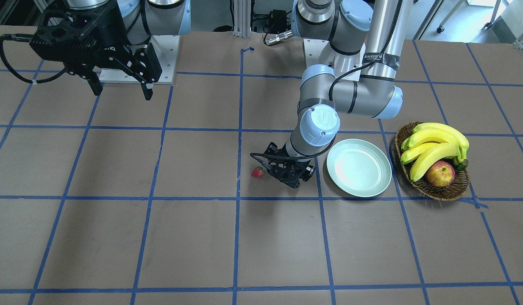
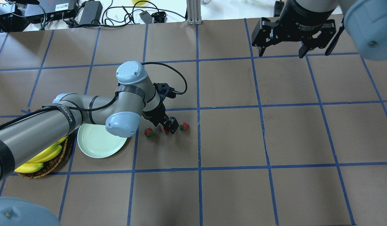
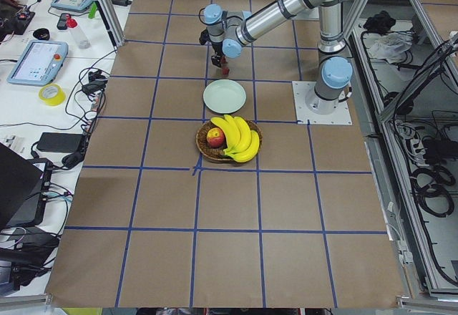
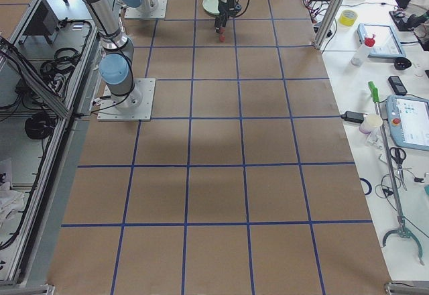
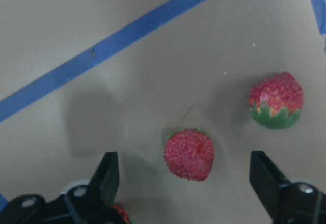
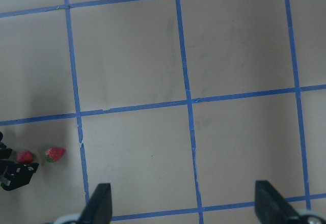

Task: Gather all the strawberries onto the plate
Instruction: 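Lower the left gripper onto the strawberry nearest the plate, then close the left gripper on the strawberry and lift it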

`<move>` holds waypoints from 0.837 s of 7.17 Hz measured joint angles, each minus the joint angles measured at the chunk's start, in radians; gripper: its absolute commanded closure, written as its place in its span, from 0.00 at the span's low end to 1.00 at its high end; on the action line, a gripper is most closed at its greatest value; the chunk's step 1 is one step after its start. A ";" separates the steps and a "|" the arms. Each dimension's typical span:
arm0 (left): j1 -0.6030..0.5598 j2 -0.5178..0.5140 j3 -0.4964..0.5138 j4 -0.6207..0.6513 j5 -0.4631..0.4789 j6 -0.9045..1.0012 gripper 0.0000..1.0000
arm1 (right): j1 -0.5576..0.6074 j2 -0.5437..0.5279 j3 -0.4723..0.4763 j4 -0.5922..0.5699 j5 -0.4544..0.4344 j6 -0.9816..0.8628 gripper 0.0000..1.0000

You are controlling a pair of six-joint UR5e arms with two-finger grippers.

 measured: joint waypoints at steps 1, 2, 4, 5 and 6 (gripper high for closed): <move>0.000 -0.001 0.000 0.000 0.002 0.001 1.00 | 0.000 0.000 0.000 0.000 0.000 0.000 0.00; 0.000 -0.001 0.002 -0.001 0.002 0.001 1.00 | 0.000 0.000 0.000 0.000 0.000 0.000 0.00; 0.000 0.004 0.019 -0.003 -0.001 -0.004 1.00 | 0.000 0.000 0.000 0.000 0.000 0.000 0.00; 0.001 0.014 0.045 -0.015 -0.001 -0.009 1.00 | 0.000 0.000 0.000 0.000 0.000 0.000 0.00; 0.007 0.028 0.090 -0.061 0.001 -0.011 1.00 | -0.001 0.000 0.000 0.000 0.000 -0.001 0.00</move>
